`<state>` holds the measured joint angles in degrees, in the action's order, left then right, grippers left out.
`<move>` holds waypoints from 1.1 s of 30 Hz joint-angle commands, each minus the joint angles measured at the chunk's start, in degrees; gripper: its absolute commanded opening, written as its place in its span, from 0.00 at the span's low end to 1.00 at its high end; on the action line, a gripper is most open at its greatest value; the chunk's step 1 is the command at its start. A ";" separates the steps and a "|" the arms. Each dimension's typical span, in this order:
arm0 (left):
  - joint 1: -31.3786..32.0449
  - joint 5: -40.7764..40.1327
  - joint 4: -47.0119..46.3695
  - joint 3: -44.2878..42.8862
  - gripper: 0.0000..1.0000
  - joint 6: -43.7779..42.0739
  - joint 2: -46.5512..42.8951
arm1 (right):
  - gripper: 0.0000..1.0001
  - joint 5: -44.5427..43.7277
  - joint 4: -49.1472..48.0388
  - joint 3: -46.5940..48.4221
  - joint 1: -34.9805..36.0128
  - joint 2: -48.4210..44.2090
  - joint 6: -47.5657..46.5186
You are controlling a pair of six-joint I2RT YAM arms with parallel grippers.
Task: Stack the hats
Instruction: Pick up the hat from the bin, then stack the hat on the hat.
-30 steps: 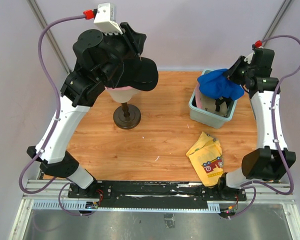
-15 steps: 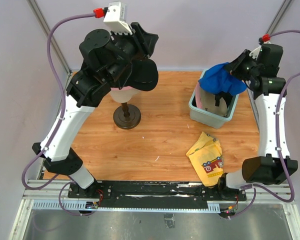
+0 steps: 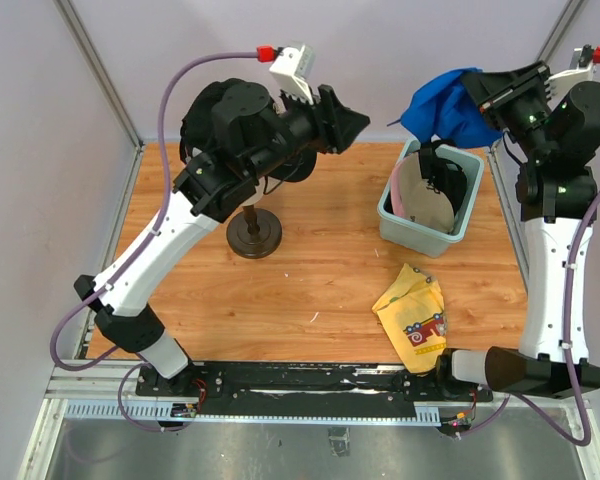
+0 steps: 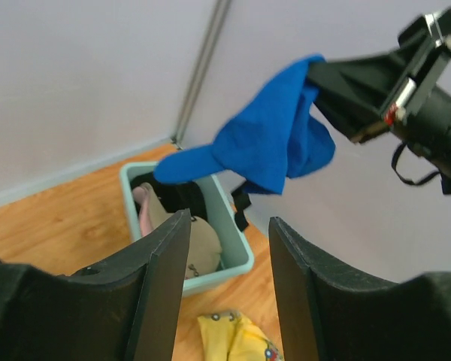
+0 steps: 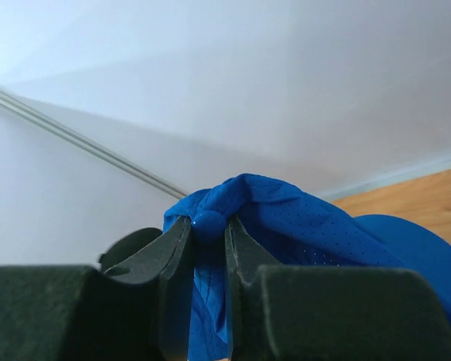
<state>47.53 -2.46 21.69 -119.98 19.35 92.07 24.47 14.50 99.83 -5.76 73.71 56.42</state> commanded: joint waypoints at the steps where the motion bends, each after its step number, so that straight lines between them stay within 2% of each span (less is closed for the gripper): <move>1: 2.69 7.53 -6.49 2.83 0.51 0.81 -2.28 | 0.01 0.58 -7.33 3.58 2.81 0.56 9.96; 6: 5.45 8.01 -9.88 6.76 0.53 0.23 -2.95 | 0.01 -3.06 -5.23 7.88 7.73 1.60 9.53; 12: 6.42 6.93 -14.03 12.71 0.55 1.26 -5.46 | 0.01 -4.49 -5.54 9.78 10.44 2.11 10.89; 17: 6.99 4.20 -15.79 13.96 0.61 1.38 -5.80 | 0.00 -4.84 -4.69 11.38 13.27 2.18 10.57; 24: 7.36 3.28 -17.99 12.52 0.62 1.30 -3.61 | 0.01 -5.83 -3.43 12.84 17.05 2.19 9.73; 33: 9.08 -6.95 -23.34 15.09 0.62 -0.82 -4.61 | 0.01 -7.13 -2.64 13.12 21.12 1.50 9.22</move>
<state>55.51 -3.20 4.32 -106.02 20.38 88.42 18.74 12.40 111.24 13.17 76.38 66.08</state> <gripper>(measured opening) 0.621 0.182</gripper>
